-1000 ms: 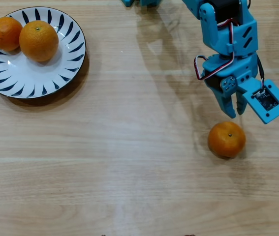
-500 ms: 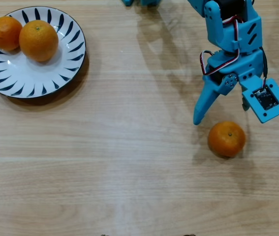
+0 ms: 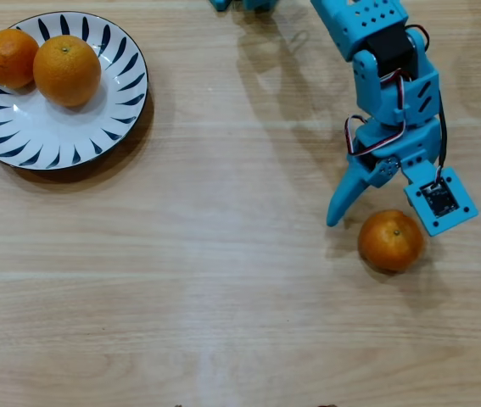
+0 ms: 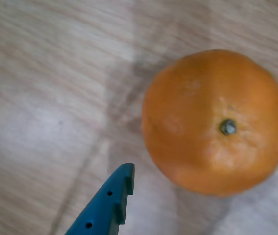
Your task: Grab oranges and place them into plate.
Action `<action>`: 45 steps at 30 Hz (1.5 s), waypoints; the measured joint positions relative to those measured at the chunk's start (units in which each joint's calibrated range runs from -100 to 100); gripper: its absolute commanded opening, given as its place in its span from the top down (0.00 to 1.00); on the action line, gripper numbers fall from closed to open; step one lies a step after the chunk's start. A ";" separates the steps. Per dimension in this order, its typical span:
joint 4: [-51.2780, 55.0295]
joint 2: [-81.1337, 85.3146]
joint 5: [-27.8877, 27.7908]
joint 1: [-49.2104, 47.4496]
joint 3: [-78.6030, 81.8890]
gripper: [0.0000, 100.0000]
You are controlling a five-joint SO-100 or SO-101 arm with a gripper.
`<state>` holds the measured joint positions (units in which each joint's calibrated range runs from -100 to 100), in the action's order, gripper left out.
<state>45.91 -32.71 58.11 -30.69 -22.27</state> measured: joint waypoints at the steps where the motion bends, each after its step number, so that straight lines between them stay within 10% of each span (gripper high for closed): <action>1: -2.15 0.00 0.05 -0.17 1.15 0.53; 45: -20.33 -7.11 1.62 -0.42 7.17 0.62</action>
<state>25.58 -39.82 59.73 -31.11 -15.10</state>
